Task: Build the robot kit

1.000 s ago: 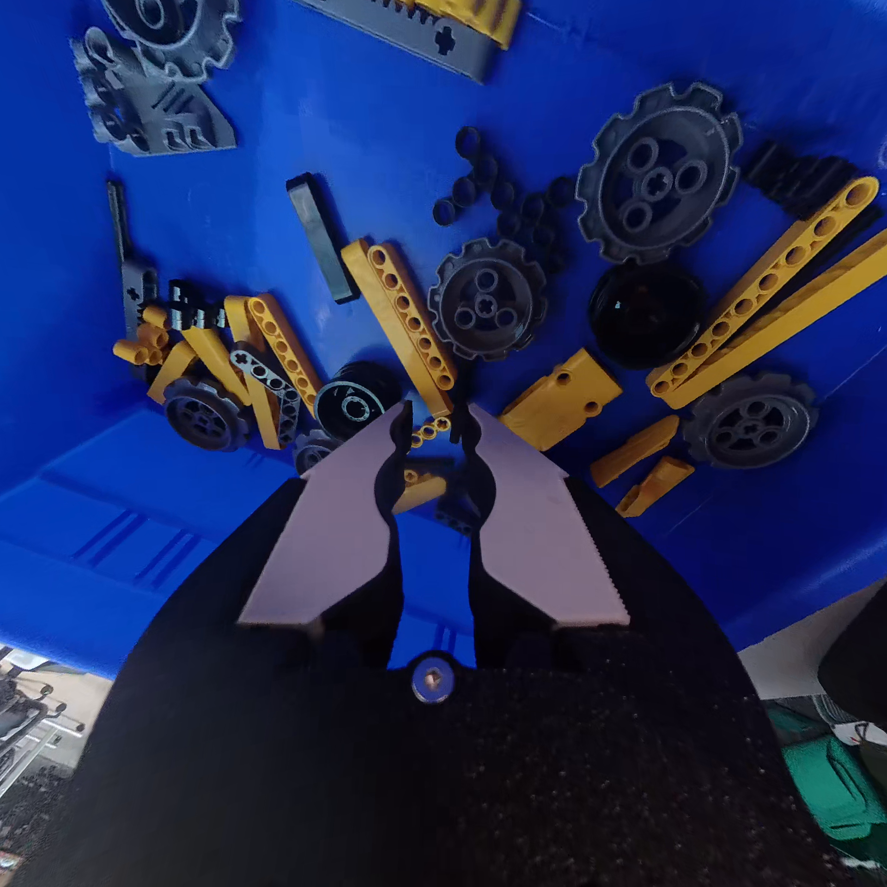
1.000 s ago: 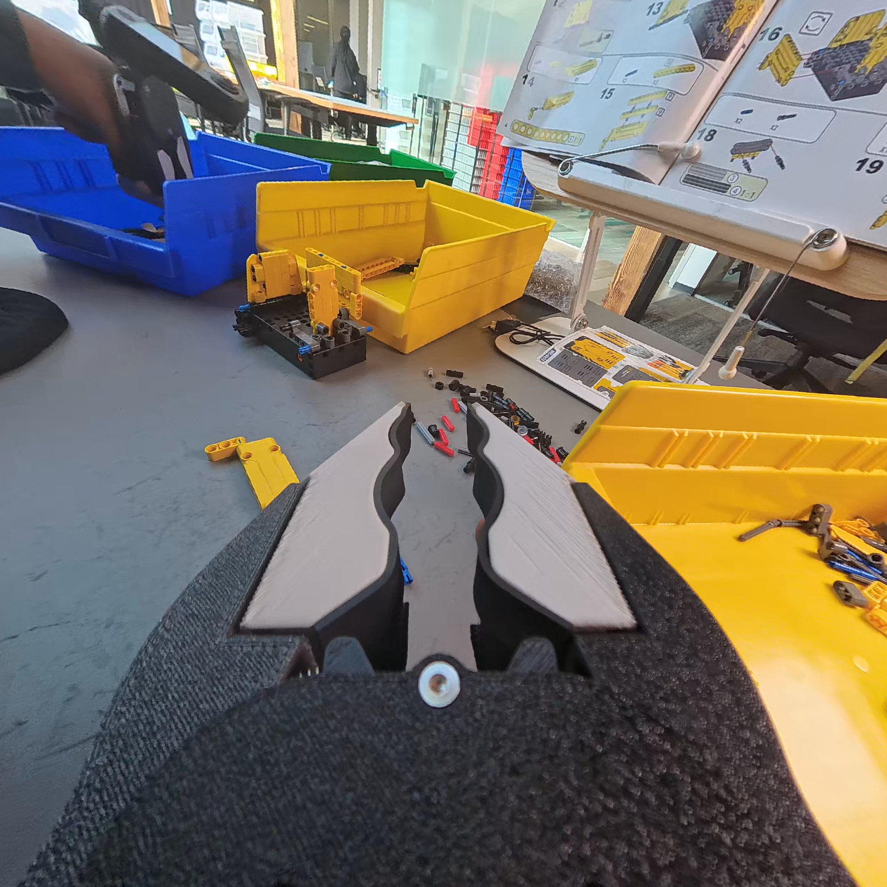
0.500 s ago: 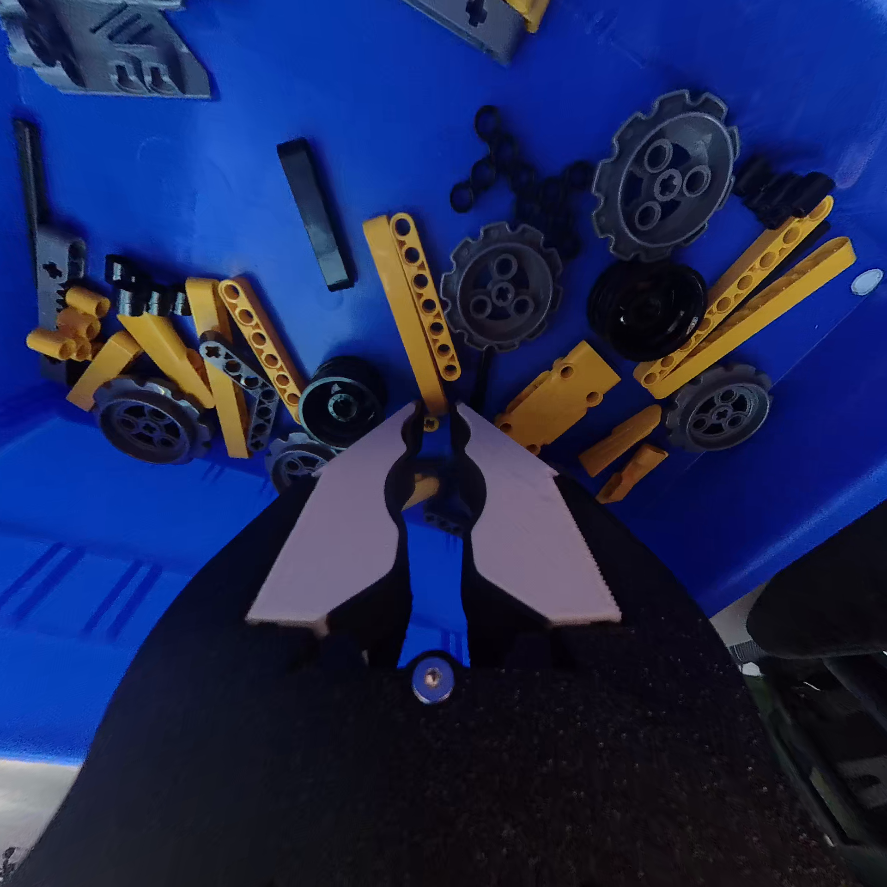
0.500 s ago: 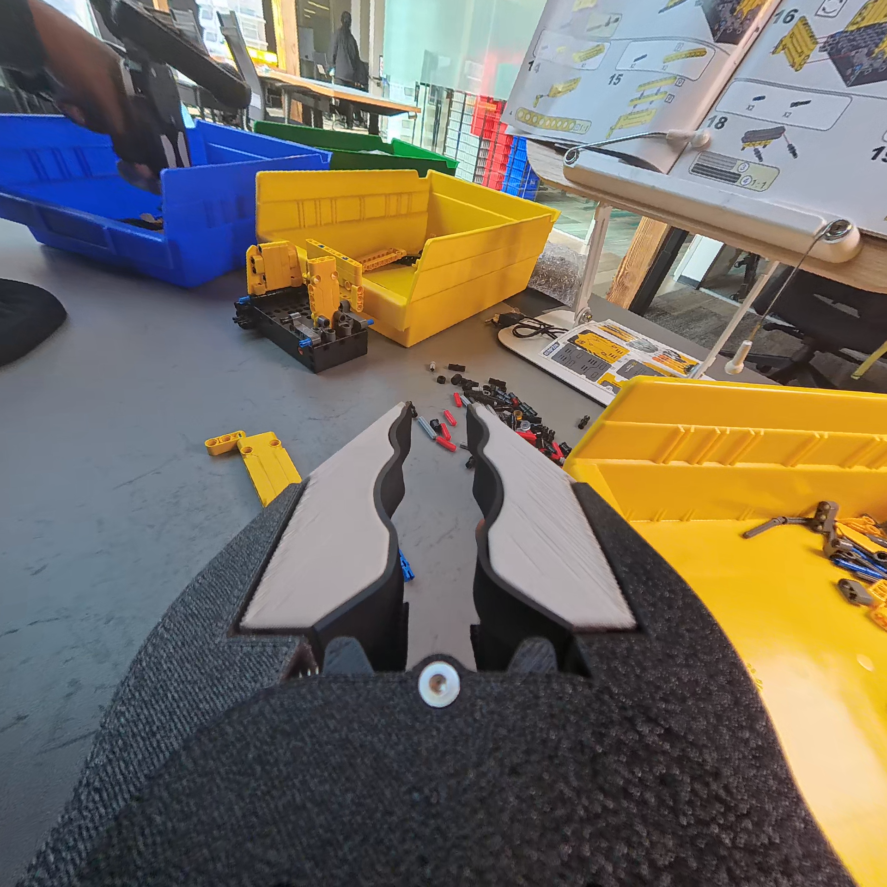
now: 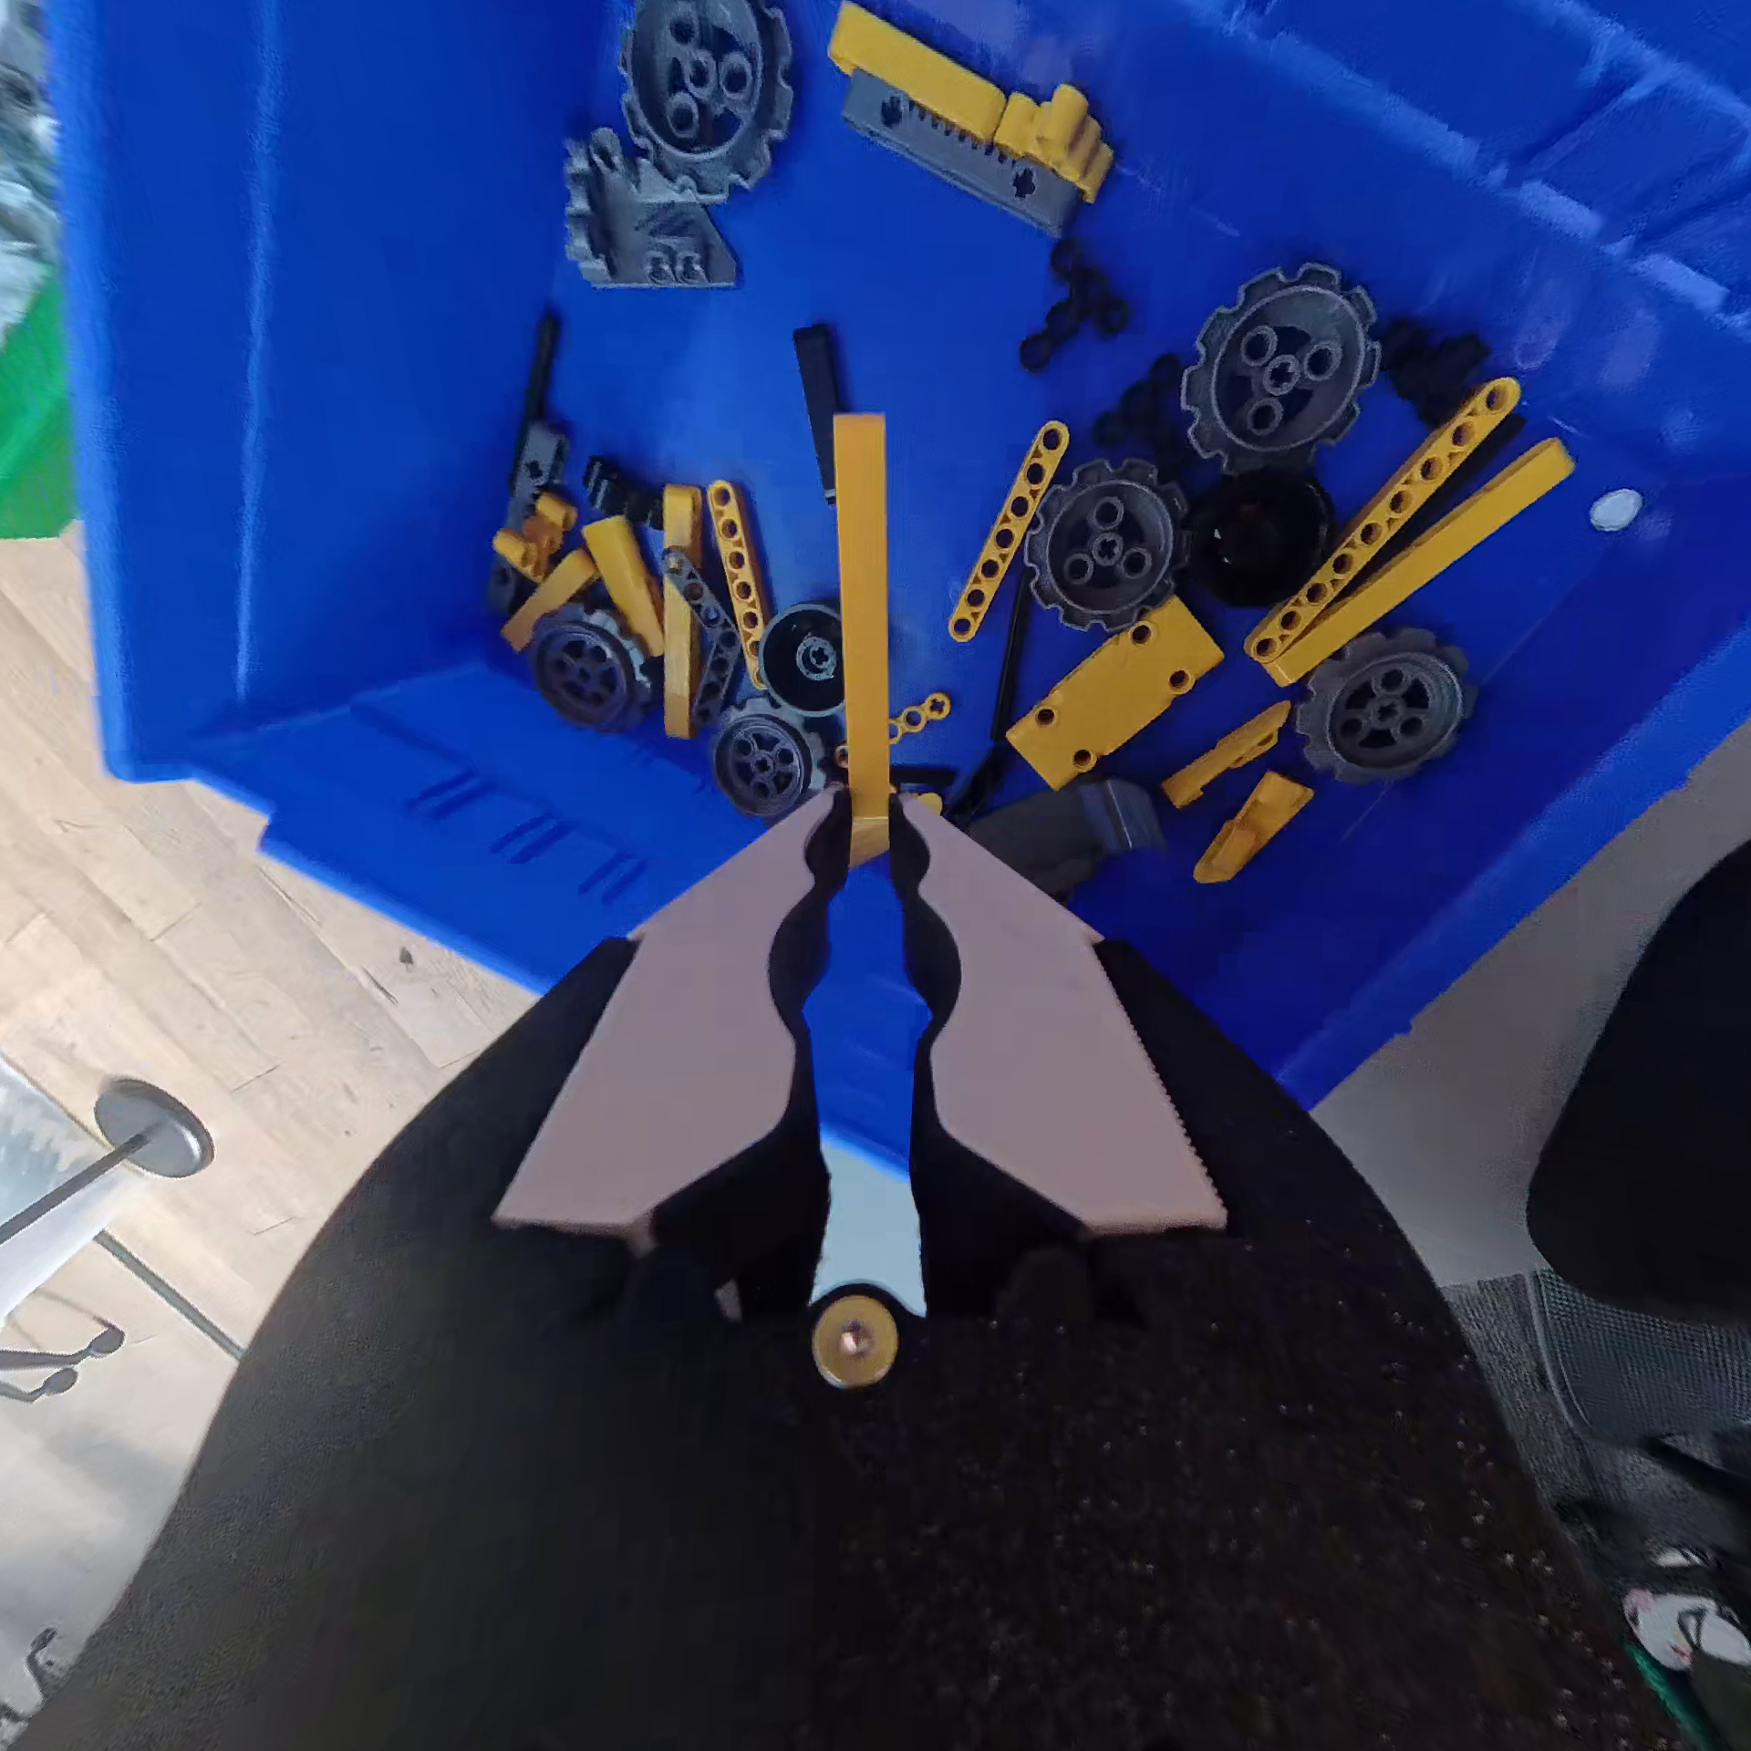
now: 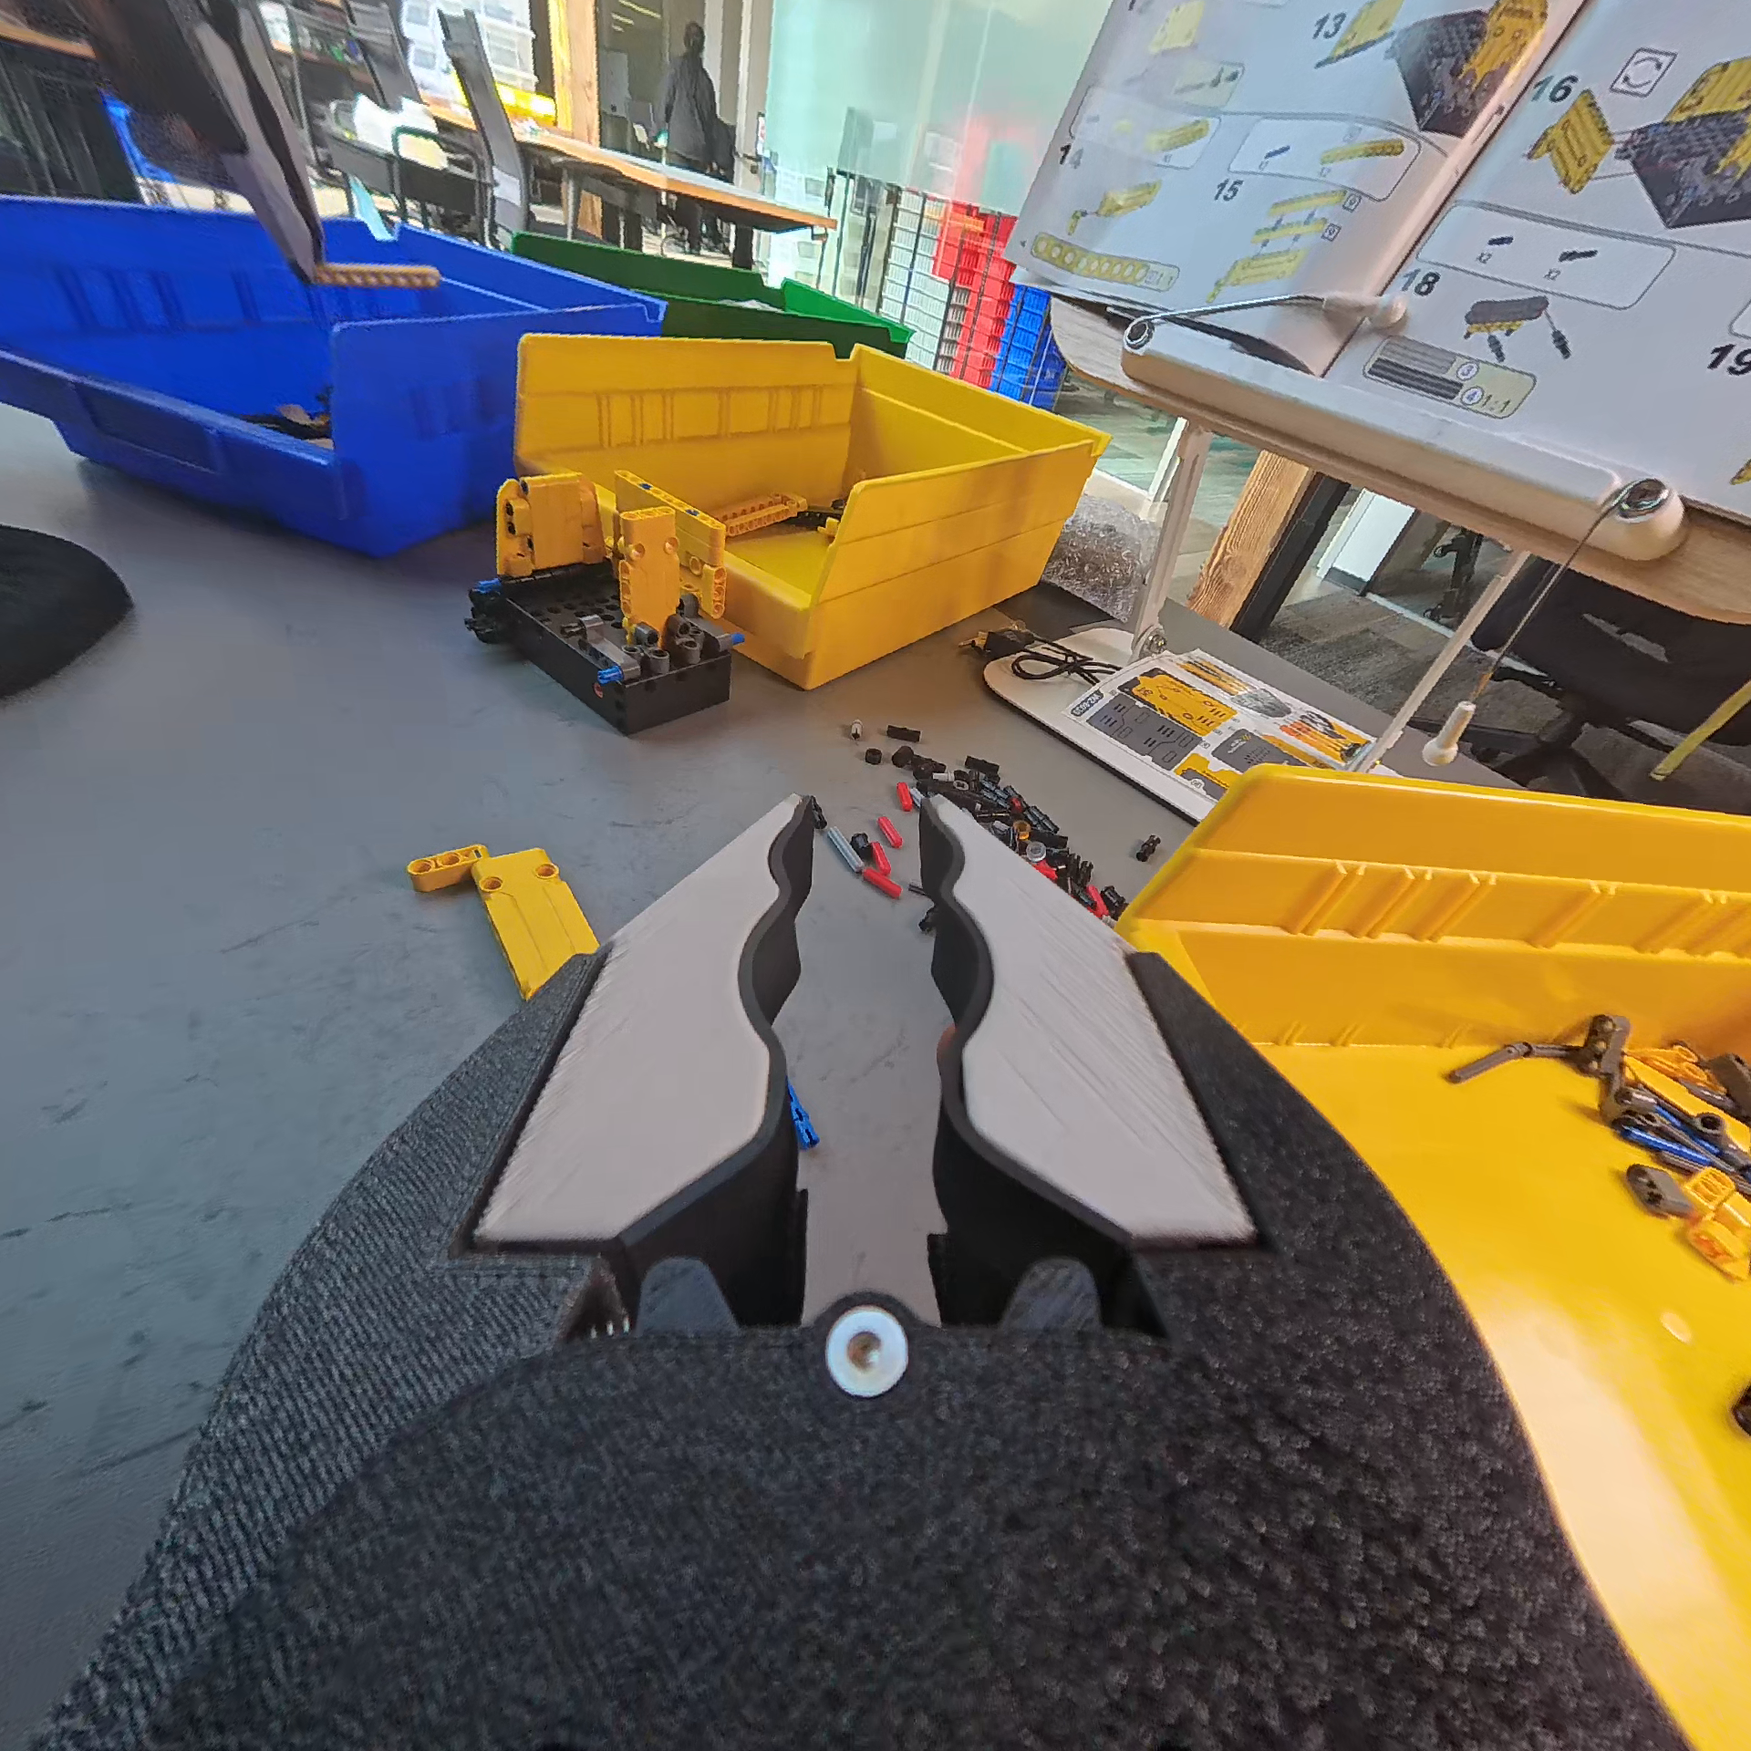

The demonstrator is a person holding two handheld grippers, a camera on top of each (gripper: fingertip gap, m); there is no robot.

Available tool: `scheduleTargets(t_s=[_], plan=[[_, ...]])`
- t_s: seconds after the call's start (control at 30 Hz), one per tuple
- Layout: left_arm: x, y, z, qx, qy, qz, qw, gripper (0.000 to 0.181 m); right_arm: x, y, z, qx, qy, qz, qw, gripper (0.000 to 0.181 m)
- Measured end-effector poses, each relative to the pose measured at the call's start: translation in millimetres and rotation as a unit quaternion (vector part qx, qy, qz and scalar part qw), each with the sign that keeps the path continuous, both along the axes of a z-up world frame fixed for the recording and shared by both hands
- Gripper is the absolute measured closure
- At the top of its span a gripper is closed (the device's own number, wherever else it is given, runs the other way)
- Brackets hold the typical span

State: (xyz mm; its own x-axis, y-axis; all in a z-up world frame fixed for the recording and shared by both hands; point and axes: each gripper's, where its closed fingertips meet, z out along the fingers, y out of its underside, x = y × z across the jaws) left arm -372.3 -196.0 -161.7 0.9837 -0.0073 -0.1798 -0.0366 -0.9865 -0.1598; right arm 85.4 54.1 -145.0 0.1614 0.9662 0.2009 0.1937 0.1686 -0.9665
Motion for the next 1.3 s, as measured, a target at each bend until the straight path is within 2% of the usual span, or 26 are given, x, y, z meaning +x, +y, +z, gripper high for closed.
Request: scheduleTargets(t_s=[0.03, 0.1, 0.2, 0.27, 0.37, 0.43, 0.57, 0.63, 0.67, 0.8, 0.93, 1.0, 1.1, 1.2, 1.3], plan=[[8.3, 0.3, 13.4, 0.021, -0.005, -0.006, 1.0, 0.175, 0.1, -0.5, 0.6, 0.002, 0.0, 0.001, 1.0, 0.16], [46.2, 7.6, 33.8, 0.072, -0.061, -0.034, 0.995, 0.175, 0.4, -3.3, 2.7, 0.006, 0.003, 0.007, 1.0, 0.16], [136.3, 17.3, 39.0, 0.111, -0.21, -0.107, 0.966, 0.175, -0.2, -18.9, 9.2, 0.023, 0.014, 0.042, 0.999, 0.159], [201.6, 18.3, 28.3, 0.104, -0.326, -0.151, 0.927, 0.175, -3.1, -37.8, 11.7, 0.045, 0.01, 0.087, 0.995, 0.158], [281.1, 15.5, 2.4, 0.056, -0.461, -0.202, 0.862, 0.175, -12.3, -82.4, 3.4, 0.057, -0.039, 0.201, 0.977, 0.157], [320.3, 16.6, -12.7, 0.017, -0.512, -0.229, 0.827, 0.175, -19.2, -111.2, -1.4, 0.088, -0.069, 0.26, 0.959, 0.156], [379.7, 25.8, -20.7, -0.04, -0.567, -0.291, 0.77, 0.175, -34.6, -152.8, -5.1, 0.147, -0.099, 0.328, 0.928, 0.146], [398.3, 30.6, -22.9, -0.062, -0.567, -0.32, 0.757, 0.175, -39.8, -165.2, -8.8, 0.177, -0.112, 0.348, 0.914, 0.14], [404.9, 33.1, -24.1, -0.071, -0.565, -0.331, 0.753, 0.175, -41.3, -169.8, -10.2, 0.19, -0.116, 0.355, 0.908, 0.143], [418.0, 42.1, -24.8, -0.078, -0.568, -0.35, 0.741, 0.174, -41.3, -172.8, -23.2, 0.209, -0.148, 0.362, 0.896, 0.18], [415.5, 48.4, -21.3, -0.045, -0.593, -0.34, 0.729, 0.175, -33.2, -168.0, -22.0, 0.17, -0.137, 0.357, 0.908, 0.179], [415.2, 45.4, -22.0, -0.042, -0.604, -0.337, 0.721, 0.175, -30.4, -170.9, -18.3, 0.165, -0.125, 0.362, 0.909, 0.165], [416.7, 41.6, -27.4, -0.047, -0.609, -0.332, 0.719, 0.175, -29.1, -175.5, -23.3, 0.178, -0.143, 0.372, 0.9, 0.16], [417.7, 41.5, -29.2, -0.044, -0.609, -0.332, 0.719, 0.175, -30.6, -177.9, -35.4, 0.193, -0.171, 0.376, 0.89, 0.173], [412.1, 53.5, -30.2, -0.004, -0.604, -0.316, 0.731, 0.175, -33.0, -167.8, -38.0, 0.148, -0.179, 0.352, 0.907, 0.174]])
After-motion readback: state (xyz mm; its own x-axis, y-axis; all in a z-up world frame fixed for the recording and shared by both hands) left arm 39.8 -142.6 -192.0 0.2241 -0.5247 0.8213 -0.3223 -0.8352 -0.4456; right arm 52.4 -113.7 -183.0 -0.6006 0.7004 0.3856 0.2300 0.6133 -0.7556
